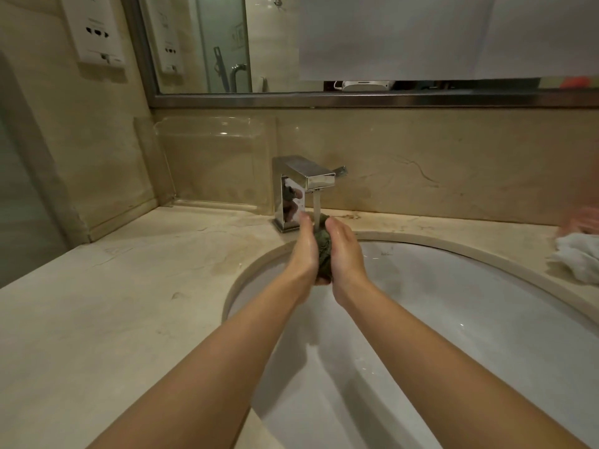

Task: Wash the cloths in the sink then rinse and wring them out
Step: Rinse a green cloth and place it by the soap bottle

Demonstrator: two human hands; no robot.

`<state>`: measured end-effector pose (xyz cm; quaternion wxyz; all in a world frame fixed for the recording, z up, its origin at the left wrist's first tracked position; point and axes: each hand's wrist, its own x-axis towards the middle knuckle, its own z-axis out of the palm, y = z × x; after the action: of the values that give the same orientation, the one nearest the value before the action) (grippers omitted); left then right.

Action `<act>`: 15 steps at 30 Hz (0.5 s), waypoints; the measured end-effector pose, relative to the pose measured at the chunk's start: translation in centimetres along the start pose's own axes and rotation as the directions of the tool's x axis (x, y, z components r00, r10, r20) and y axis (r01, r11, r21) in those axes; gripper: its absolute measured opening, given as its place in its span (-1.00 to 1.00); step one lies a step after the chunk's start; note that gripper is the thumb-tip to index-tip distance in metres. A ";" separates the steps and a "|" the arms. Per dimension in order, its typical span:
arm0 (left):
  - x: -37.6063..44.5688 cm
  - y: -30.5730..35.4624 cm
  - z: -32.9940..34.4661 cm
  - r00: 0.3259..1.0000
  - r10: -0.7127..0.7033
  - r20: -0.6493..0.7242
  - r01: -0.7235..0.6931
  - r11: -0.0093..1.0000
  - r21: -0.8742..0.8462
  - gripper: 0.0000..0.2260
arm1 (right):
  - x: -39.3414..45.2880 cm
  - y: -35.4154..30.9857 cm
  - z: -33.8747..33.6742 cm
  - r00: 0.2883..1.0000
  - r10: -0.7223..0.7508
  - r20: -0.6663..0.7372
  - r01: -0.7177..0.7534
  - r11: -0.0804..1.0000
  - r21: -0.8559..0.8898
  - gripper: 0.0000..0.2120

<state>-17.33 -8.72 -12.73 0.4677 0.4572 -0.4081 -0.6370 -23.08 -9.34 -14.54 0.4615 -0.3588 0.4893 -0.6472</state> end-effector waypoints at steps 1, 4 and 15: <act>0.3 -0.3 -0.1 0.997 0.049 -0.058 -0.042 0.991 0.130 -0.37 | 0.0 0.0 0.1 1.000 0.006 0.004 -0.006 1.000 -0.012 -0.80; 0.8 -0.5 -0.7 0.971 0.174 -0.167 -0.115 0.943 0.314 -0.41 | 0.1 0.4 0.5 1.000 0.006 0.014 -0.005 0.997 -0.071 -0.75; 1.4 -0.9 -1.5 0.971 0.126 -0.201 -0.050 0.937 0.347 -0.73 | 0.7 1.7 1.5 0.984 -0.082 -0.159 0.034 0.958 -0.283 -0.66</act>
<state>-16.28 -10.00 -14.22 0.4524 0.5797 -0.4777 -0.4807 -21.52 -10.62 -15.77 0.3438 -0.3783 0.6024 -0.6130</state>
